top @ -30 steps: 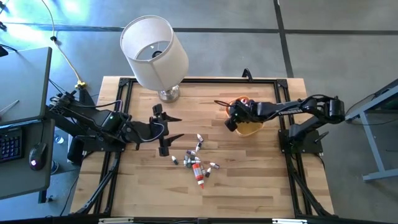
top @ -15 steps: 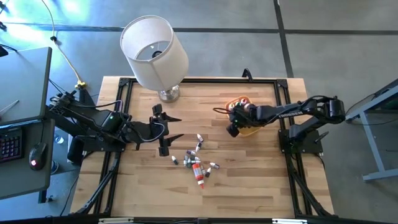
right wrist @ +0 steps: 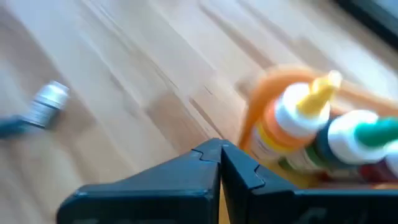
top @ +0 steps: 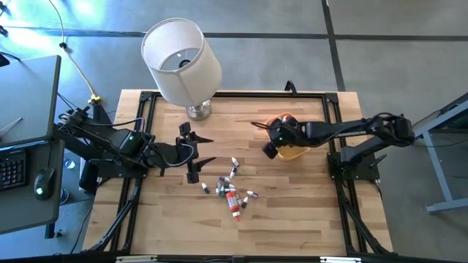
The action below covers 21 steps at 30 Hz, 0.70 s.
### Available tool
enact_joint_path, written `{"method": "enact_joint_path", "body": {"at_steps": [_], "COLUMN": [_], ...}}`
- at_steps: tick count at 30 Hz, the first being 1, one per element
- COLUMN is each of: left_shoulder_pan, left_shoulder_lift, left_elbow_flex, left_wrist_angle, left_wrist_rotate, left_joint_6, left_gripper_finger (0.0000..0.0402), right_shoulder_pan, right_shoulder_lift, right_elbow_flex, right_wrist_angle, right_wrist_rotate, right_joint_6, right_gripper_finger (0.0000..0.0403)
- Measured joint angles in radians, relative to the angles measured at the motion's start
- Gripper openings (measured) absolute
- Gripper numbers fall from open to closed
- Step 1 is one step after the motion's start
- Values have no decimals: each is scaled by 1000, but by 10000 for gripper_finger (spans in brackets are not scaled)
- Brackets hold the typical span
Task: Pick & Place food coloring
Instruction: Put the large orange food coloring bottle into the yellow bin
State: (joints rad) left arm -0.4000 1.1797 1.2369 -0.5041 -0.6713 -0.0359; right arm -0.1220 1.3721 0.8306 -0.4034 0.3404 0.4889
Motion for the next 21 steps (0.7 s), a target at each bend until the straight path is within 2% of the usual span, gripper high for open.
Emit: {"method": "enact_joint_path", "body": {"at_steps": [4, 9, 14, 17, 21], "left_shoulder_pan": [0, 0, -3, -8, -7], "left_shoulder_lift": [0, 0, 2, 5, 4], "left_elbow_flex": [0, 0, -5, -19, -57], "left_wrist_angle": [-34, -180, -332, -330, -325], "left_wrist_rotate": [56, 117, 108, 130, 282], "left_joint_6": [-49, -179, -362, -368, -269], "left_gripper_finger": [250, 250, 250, 250, 250], "right_shoulder_pan": [98, 271, 412, 437, 427], "right_shoulder_lift": [-20, -4, 58, 104, 181], "right_elbow_flex": [65, 72, 71, 71, 71], "right_wrist_angle": [52, 236, 446, 564, 624], "right_wrist_rotate": [-29, -115, -48, -33, -18], "right_joint_6": [-83, -230, -290, -291, -290], "right_gripper_finger": [0, 0, 1, 16, 58]}}
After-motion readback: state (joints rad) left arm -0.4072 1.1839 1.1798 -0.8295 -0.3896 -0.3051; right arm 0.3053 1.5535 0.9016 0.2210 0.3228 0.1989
